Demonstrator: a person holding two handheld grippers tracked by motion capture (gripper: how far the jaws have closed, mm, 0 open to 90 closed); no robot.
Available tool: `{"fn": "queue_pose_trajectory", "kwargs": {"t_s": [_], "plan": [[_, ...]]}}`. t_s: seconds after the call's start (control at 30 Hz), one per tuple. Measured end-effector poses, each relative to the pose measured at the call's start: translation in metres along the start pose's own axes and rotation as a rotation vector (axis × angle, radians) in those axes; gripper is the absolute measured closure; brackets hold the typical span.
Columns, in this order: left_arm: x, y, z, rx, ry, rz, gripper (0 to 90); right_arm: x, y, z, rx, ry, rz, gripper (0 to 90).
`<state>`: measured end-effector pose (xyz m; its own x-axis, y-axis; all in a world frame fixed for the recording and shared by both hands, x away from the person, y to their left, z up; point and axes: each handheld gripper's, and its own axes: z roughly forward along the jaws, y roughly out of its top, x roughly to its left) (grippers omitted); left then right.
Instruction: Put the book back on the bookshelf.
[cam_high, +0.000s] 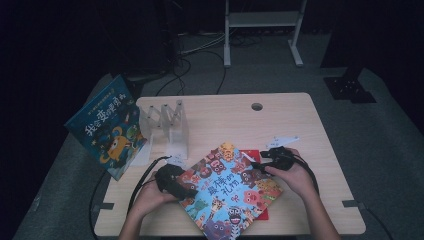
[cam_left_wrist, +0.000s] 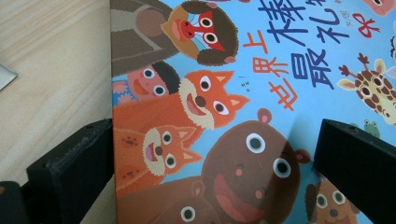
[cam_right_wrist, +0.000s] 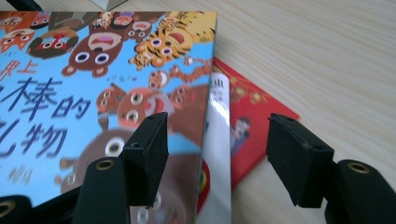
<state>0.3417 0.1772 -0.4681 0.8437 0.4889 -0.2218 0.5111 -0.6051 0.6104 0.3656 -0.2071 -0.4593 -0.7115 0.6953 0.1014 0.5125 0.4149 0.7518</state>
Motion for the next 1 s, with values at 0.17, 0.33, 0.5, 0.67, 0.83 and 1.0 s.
{"fn": "queue_pose_trajectory", "kwargs": {"t_s": [0.17,0.33,0.5,0.67,0.83,1.0], "plan": [[0.000,0.000,0.000,-0.003,-0.003,-0.008,0.0,-0.001,-0.021,-0.020,-0.020,-0.011,0.006,37.7],[0.000,0.000,0.000,0.000,-0.001,-0.013,0.0,0.000,-0.039,-0.037,-0.025,-0.010,0.013,37.6],[0.000,0.000,0.000,0.001,-0.002,-0.013,0.0,0.001,-0.056,-0.053,-0.026,-0.013,0.026,37.3],[0.000,0.000,0.000,0.006,-0.003,-0.013,0.0,0.006,-0.072,-0.067,-0.034,-0.009,0.032,37.1],[0.000,0.000,0.000,0.007,-0.002,-0.014,0.0,0.017,-0.084,-0.074,-0.018,-0.001,0.004,37.0],[0.000,0.000,0.000,0.007,-0.002,-0.015,0.0,0.024,-0.091,-0.075,-0.013,0.016,-0.004,36.9]]}}
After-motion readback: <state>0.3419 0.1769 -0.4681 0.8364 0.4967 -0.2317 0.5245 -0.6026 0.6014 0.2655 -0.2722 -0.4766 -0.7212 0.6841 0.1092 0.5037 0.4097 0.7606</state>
